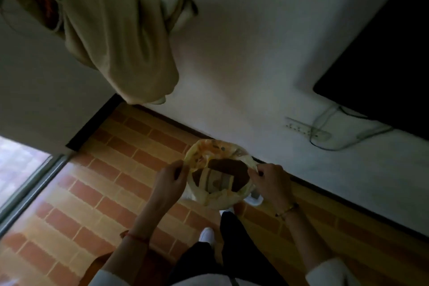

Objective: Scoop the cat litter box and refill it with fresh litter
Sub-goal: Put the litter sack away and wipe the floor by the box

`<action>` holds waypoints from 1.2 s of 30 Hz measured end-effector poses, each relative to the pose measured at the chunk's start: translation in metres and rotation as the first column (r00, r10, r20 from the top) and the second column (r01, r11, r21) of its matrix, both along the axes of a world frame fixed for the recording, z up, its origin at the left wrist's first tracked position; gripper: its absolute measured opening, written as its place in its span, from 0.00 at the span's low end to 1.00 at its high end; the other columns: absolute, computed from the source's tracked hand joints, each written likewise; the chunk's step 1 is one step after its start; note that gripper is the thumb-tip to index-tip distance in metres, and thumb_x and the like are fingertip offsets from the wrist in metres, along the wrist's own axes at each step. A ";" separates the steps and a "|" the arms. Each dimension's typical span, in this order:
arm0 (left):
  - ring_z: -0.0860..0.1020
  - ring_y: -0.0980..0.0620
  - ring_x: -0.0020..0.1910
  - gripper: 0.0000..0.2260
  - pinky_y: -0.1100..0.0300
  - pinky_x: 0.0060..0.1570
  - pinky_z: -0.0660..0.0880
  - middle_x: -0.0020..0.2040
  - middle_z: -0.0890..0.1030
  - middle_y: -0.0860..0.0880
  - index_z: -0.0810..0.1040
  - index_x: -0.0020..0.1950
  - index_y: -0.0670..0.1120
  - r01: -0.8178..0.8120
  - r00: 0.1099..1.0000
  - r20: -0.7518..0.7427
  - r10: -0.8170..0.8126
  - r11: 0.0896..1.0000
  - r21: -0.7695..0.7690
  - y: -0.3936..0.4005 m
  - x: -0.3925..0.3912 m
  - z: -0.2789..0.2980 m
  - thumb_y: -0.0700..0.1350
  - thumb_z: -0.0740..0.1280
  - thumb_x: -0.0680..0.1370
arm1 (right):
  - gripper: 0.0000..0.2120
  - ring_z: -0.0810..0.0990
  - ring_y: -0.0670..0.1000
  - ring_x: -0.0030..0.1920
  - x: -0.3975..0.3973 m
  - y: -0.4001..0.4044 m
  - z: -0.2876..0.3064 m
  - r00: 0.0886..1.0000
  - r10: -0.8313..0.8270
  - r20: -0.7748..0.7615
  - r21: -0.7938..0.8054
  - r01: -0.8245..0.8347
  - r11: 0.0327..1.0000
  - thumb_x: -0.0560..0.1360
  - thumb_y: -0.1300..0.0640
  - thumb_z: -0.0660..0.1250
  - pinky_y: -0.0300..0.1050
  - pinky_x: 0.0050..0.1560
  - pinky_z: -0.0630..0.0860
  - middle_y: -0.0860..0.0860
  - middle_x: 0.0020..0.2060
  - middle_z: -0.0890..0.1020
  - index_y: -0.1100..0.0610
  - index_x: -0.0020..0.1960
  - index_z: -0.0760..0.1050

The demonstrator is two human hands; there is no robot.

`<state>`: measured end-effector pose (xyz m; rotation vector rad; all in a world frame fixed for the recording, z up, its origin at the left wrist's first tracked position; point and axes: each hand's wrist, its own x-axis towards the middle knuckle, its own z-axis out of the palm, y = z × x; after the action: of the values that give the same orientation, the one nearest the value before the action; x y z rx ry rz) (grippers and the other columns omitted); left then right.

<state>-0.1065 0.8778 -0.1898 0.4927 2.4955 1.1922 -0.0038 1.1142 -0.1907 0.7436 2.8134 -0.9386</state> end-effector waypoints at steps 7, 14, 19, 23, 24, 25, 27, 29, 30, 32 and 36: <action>0.77 0.46 0.30 0.28 0.55 0.29 0.69 0.31 0.79 0.42 0.80 0.39 0.40 0.392 0.920 -0.027 -0.391 0.920 0.005 0.055 0.047 0.014 0.62 0.52 0.74 | 0.17 0.65 0.44 0.22 0.137 -0.001 0.004 0.903 -0.429 -0.019 -0.066 0.427 0.902 0.76 0.52 0.66 0.39 0.26 0.60 0.49 0.21 0.72 0.55 0.29 0.75; 0.70 0.56 0.24 0.16 0.67 0.28 0.63 0.24 0.71 0.52 0.71 0.31 0.43 0.686 0.725 -0.037 -0.688 0.725 -0.053 0.149 0.139 0.024 0.49 0.57 0.75 | 0.16 0.72 0.47 0.25 0.282 0.019 0.017 0.722 -0.692 0.012 -0.101 0.690 0.717 0.76 0.49 0.65 0.41 0.27 0.66 0.48 0.24 0.76 0.51 0.31 0.76; 0.71 0.51 0.27 0.15 0.57 0.32 0.64 0.26 0.70 0.49 0.75 0.35 0.42 0.785 0.618 -0.029 -0.786 0.619 -0.036 0.224 0.231 0.022 0.50 0.58 0.75 | 0.17 0.69 0.45 0.22 0.389 0.051 0.024 0.559 -0.829 0.016 -0.115 0.825 0.554 0.75 0.51 0.66 0.39 0.25 0.64 0.45 0.22 0.72 0.51 0.28 0.73; 0.69 0.56 0.24 0.16 0.64 0.29 0.63 0.23 0.71 0.55 0.69 0.31 0.46 0.828 0.559 -0.032 -0.828 0.560 -0.015 0.288 0.316 0.022 0.42 0.63 0.79 | 0.18 0.72 0.47 0.24 0.479 0.087 0.026 0.457 -0.887 0.065 -0.040 0.889 0.455 0.75 0.47 0.65 0.38 0.25 0.65 0.48 0.24 0.75 0.57 0.32 0.77; 0.69 0.57 0.23 0.14 0.65 0.29 0.64 0.23 0.72 0.57 0.71 0.33 0.44 0.834 0.551 -0.028 -0.834 0.551 -0.017 0.304 0.338 0.023 0.41 0.64 0.79 | 0.18 0.72 0.46 0.24 0.502 0.098 0.027 0.442 -0.894 0.069 -0.023 0.897 0.442 0.75 0.47 0.65 0.37 0.24 0.64 0.47 0.24 0.75 0.56 0.31 0.76; 0.70 0.58 0.23 0.13 0.66 0.30 0.65 0.23 0.72 0.57 0.72 0.34 0.43 0.839 0.544 -0.026 -0.839 0.544 -0.018 0.320 0.360 0.023 0.41 0.64 0.79 | 0.18 0.71 0.45 0.23 0.524 0.109 0.029 0.429 -0.901 0.067 -0.010 0.903 0.429 0.75 0.47 0.64 0.36 0.24 0.63 0.46 0.23 0.74 0.55 0.30 0.74; 0.70 0.59 0.24 0.16 0.70 0.29 0.65 0.22 0.70 0.55 0.70 0.31 0.49 0.850 0.526 -0.031 -0.850 0.527 -0.005 0.351 0.403 0.024 0.41 0.64 0.79 | 0.19 0.70 0.45 0.22 0.565 0.132 0.030 0.392 -0.917 0.071 0.017 0.919 0.394 0.75 0.46 0.64 0.37 0.23 0.63 0.46 0.23 0.74 0.54 0.30 0.75; 0.72 0.58 0.25 0.19 0.68 0.29 0.67 0.23 0.70 0.55 0.67 0.29 0.54 0.866 0.500 -0.012 -0.866 0.500 0.013 0.383 0.442 0.023 0.42 0.63 0.79 | 0.19 0.73 0.47 0.23 0.603 0.157 0.031 0.334 -0.939 0.080 0.047 0.940 0.338 0.75 0.44 0.63 0.40 0.23 0.67 0.48 0.25 0.77 0.56 0.32 0.78; 0.73 0.56 0.26 0.18 0.64 0.29 0.69 0.24 0.71 0.55 0.67 0.29 0.54 0.873 0.488 -0.002 -0.873 0.487 0.012 0.398 0.461 0.022 0.43 0.63 0.79 | 0.19 0.75 0.48 0.24 0.622 0.170 0.030 0.307 -0.948 0.081 0.055 0.948 0.312 0.75 0.43 0.63 0.41 0.24 0.68 0.50 0.26 0.79 0.56 0.34 0.79; 0.71 0.58 0.27 0.18 0.65 0.29 0.64 0.26 0.69 0.55 0.66 0.29 0.54 0.888 0.459 -0.009 -0.888 0.459 -0.009 0.430 0.495 0.022 0.44 0.63 0.79 | 0.19 0.76 0.50 0.25 0.656 0.195 0.029 0.266 -0.960 0.083 0.067 0.960 0.272 0.75 0.43 0.62 0.41 0.24 0.69 0.51 0.27 0.80 0.56 0.37 0.80; 0.66 0.59 0.25 0.20 0.70 0.25 0.62 0.25 0.66 0.55 0.64 0.28 0.53 0.914 0.405 -0.016 -0.914 0.405 -0.004 0.497 0.560 0.019 0.44 0.63 0.79 | 0.18 0.76 0.50 0.26 0.716 0.252 0.027 0.218 -0.971 0.102 0.084 0.970 0.227 0.76 0.45 0.63 0.42 0.26 0.71 0.53 0.29 0.81 0.57 0.36 0.80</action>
<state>0.4534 1.3752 -0.1711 1.6158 1.6503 0.6740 0.7123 1.3662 -0.1635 2.6199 1.8910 -0.8325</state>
